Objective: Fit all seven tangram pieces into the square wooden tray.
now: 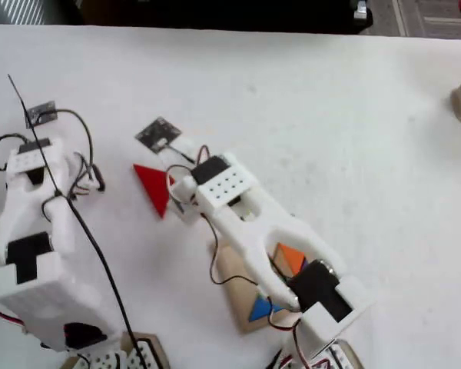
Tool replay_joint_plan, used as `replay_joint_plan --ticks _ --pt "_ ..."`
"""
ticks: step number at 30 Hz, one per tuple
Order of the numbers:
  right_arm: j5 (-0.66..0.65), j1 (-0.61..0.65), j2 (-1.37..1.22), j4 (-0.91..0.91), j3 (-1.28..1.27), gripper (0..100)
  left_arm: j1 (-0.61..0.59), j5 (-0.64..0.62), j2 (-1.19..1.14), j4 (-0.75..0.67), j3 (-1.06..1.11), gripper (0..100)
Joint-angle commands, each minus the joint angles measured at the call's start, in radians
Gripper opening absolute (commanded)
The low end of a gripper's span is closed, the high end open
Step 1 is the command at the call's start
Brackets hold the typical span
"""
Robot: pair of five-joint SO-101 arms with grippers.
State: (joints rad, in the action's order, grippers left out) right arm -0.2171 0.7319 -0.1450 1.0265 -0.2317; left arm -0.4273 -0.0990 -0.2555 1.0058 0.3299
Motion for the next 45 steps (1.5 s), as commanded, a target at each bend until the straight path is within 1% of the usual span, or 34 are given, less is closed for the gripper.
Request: replay_joint_plan --ticks 1,3,6,7,9,11,13,18,20,24,28,33,38,43,45 --pt "0.011 0.027 -0.028 -0.101 0.051 13.8 -0.007 0.009 0.015 -0.006 -0.048 21" --pt "0.037 0.028 -0.061 -0.153 0.051 13.8 0.001 0.009 0.045 -0.037 -0.009 21" --pt "0.041 0.028 -0.074 -0.150 0.052 14.6 0.005 0.040 0.110 -0.101 0.068 21" --pt "0.041 0.031 -0.073 -0.143 0.052 16.5 0.007 0.051 0.133 -0.120 0.091 21" --pt "0.049 0.051 -0.071 -0.139 0.052 23.3 0.021 0.052 0.170 -0.150 0.130 21" --pt "0.049 0.079 -0.076 -0.147 0.054 31.0 0.031 0.052 0.186 -0.164 0.150 21" --pt "0.048 0.096 -0.084 -0.165 0.072 36.0 0.033 0.052 0.185 -0.167 0.150 21" --pt "0.057 0.079 -0.191 -0.219 0.203 35.8 0.022 0.052 0.186 -0.170 0.150 21" --pt "0.097 0.090 -0.268 -0.216 0.293 35.4 -0.007 0.046 0.186 -0.170 0.144 21" --pt "0.106 0.102 -0.417 -0.114 0.473 35.1 -0.035 -0.048 0.185 -0.170 0.132 21" --pt "0.112 0.067 -0.501 0.001 0.606 35.1 -0.016 -0.051 0.185 -0.172 0.133 21" --pt "0.104 0.047 -0.575 0.031 0.680 35.1 -0.012 -0.051 0.185 -0.172 0.137 21" --pt "0.086 0.045 -0.607 0.127 0.779 35.1 -0.012 -0.049 0.185 -0.172 0.137 21" --pt "0.064 0.084 -0.553 0.334 0.908 35.1 -0.013 -0.049 0.185 -0.172 0.137 21" --pt "0.064 0.081 -0.541 0.380 0.942 35.1 -0.015 -0.049 0.185 -0.172 0.137 21"
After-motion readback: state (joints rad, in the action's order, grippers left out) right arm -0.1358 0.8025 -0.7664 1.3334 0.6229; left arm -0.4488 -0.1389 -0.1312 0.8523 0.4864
